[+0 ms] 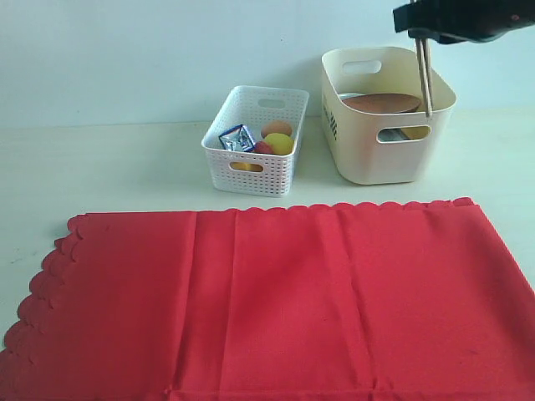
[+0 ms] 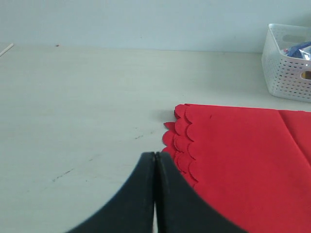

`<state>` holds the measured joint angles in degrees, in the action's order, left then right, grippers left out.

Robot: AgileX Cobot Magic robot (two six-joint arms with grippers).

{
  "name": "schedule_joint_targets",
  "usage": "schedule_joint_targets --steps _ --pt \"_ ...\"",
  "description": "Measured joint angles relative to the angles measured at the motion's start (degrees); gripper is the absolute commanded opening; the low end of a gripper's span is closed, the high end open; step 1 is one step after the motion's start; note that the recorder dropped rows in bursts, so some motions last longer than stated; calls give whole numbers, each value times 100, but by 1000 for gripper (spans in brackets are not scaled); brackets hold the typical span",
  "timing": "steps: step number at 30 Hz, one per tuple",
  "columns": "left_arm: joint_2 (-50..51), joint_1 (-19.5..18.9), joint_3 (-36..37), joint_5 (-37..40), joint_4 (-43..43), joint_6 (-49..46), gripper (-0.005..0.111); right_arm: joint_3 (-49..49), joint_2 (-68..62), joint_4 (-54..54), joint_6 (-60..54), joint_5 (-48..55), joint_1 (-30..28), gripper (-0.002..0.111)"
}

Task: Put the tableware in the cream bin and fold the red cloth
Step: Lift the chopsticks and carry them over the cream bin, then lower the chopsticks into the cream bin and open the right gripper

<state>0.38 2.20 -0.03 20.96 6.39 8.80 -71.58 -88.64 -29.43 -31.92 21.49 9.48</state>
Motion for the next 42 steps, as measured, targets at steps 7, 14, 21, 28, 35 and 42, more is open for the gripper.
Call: schedule_joint_targets --steps 7,14,21,28,35,42 --pt "0 0 0 0 0 0 0 -1047 -1251 -1546 -1164 -53 -299 0" --pt "0 0 0 0 0 0 0 -2331 -2652 -2361 -1819 -127 -332 0" --pt "0 0 0 0 0 0 0 -2826 -3510 -2475 -1868 -149 -332 0" --pt "0 0 0 0 0 0 0 -2839 -3856 -2228 -1888 19 -332 2" --pt "0 0 0 0 0 0 0 -2839 -3963 -1653 -1976 293 -344 32" --pt "0 0 0 0 0 0 0 -2839 -3880 -1209 -1970 325 -344 48"
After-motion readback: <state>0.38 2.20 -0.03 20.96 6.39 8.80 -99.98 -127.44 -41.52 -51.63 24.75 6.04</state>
